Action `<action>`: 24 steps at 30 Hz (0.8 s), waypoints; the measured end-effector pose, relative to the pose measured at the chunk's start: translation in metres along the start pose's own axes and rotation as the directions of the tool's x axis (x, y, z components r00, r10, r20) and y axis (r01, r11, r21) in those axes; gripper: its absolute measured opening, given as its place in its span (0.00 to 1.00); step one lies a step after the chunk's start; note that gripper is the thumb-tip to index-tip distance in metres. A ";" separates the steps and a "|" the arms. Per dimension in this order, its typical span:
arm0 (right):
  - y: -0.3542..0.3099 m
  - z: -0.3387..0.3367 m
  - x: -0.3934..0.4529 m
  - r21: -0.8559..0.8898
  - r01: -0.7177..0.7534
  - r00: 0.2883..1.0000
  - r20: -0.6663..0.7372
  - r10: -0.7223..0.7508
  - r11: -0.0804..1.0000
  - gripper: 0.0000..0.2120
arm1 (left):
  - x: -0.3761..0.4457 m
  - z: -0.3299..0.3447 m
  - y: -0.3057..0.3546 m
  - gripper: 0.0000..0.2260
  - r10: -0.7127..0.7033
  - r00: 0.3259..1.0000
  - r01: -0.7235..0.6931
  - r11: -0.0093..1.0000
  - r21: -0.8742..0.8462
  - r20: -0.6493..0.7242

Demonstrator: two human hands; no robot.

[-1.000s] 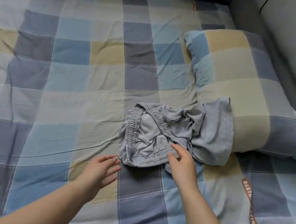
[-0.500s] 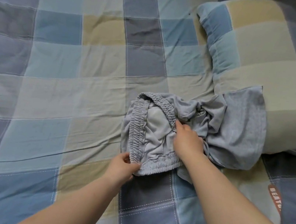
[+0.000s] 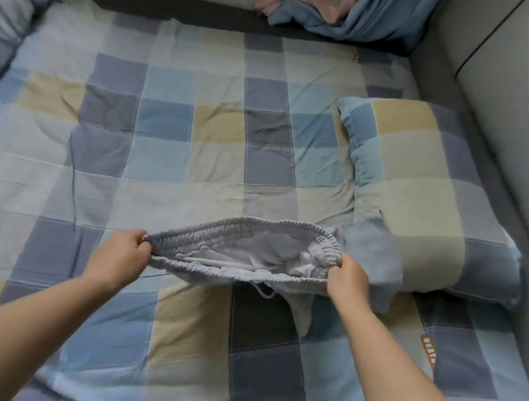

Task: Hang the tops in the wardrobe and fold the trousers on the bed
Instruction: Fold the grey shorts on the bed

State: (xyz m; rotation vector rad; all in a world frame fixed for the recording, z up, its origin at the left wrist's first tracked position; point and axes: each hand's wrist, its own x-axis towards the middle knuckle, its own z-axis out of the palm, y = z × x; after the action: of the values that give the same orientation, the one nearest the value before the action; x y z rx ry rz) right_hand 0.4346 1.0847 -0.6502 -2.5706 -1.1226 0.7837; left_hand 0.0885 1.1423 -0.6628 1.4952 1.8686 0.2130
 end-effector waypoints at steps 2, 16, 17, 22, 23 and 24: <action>-0.028 -0.024 -0.025 0.272 -0.054 0.999 0.013 0.053 0.961 0.13 | -0.014 -0.038 0.012 0.11 -0.063 0.998 0.059 0.958 -0.281 -0.005; -0.215 -0.204 -0.181 0.949 -0.316 0.948 0.317 0.030 -0.017 0.14 | -0.129 -0.325 0.144 0.14 -0.018 0.962 -0.213 0.573 -0.791 -0.272; -0.232 -0.215 -0.192 0.952 -0.302 0.952 0.304 0.031 -0.055 0.14 | -0.139 -0.348 0.153 0.14 -0.003 0.954 -0.247 0.557 -0.793 -0.299; -0.301 -0.259 -0.235 0.981 -0.177 0.984 0.174 -0.050 -0.079 0.10 | -0.177 -0.435 0.178 0.13 0.046 0.924 -0.358 0.451 -0.817 -0.380; -0.310 -0.264 -0.239 0.991 -0.135 0.988 0.134 -0.081 -0.008 0.09 | -0.183 -0.448 0.179 0.12 0.050 0.920 -0.370 0.443 -0.817 -0.390; -0.318 -0.269 -0.245 0.994 -0.084 0.990 0.090 -0.109 0.065 0.07 | -0.189 -0.461 0.176 0.12 0.058 0.914 -0.385 0.441 -0.811 -0.402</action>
State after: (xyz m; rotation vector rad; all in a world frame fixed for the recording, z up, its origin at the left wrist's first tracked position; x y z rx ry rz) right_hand 0.2513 1.1227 -0.2044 -1.2149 -0.2516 1.1701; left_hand -0.0469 1.1649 -0.1521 0.9357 1.3291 1.4220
